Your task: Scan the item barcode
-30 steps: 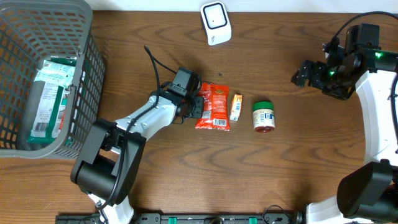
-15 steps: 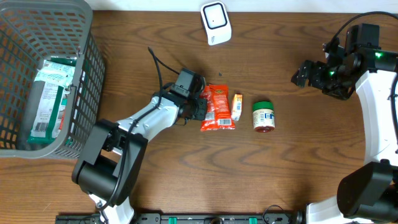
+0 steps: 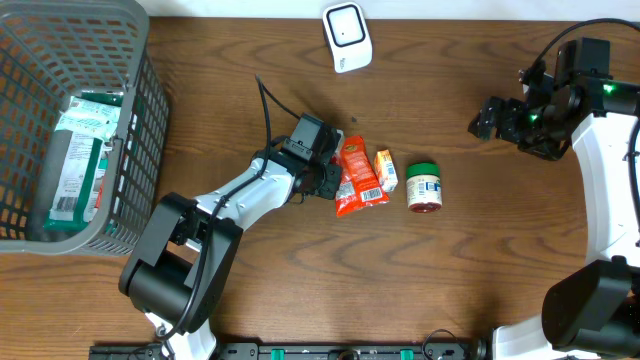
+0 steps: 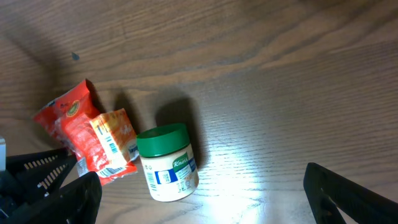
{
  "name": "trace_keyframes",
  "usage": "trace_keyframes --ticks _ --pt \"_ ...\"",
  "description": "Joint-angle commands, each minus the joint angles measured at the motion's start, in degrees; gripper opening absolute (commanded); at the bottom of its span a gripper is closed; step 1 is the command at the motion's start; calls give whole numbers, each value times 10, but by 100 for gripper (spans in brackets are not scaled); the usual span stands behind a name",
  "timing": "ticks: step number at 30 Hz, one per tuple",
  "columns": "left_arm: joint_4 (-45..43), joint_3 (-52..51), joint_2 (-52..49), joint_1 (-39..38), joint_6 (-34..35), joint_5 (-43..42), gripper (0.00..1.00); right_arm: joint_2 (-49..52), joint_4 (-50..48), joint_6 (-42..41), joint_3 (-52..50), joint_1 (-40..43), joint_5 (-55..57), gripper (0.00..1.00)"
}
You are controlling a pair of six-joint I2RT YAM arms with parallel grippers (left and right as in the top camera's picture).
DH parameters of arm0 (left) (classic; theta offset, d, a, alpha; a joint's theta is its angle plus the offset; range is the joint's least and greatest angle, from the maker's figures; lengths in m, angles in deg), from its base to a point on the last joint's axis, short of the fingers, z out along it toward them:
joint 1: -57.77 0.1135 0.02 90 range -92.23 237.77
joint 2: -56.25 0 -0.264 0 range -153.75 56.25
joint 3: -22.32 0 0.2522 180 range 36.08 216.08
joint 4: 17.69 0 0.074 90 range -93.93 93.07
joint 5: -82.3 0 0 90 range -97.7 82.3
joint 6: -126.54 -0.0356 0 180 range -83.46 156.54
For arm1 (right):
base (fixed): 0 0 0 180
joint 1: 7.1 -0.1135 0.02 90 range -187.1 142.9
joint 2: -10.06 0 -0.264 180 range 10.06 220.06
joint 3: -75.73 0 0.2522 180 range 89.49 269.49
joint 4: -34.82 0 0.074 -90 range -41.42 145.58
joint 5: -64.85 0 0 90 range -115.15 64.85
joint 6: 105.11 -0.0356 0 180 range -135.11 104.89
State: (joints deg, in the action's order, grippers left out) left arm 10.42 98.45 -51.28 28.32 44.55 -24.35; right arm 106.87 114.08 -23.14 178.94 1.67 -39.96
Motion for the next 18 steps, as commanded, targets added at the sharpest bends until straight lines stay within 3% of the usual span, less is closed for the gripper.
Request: trace_keyframes --ticks 1,18 --pt "-7 8 -4 1 -40 -7 30 -6 1 2 -1 7 -5 99" --pt "-18 8 -4 -9 -87 -12 29 -6 1 2 -1 7 -5 99"
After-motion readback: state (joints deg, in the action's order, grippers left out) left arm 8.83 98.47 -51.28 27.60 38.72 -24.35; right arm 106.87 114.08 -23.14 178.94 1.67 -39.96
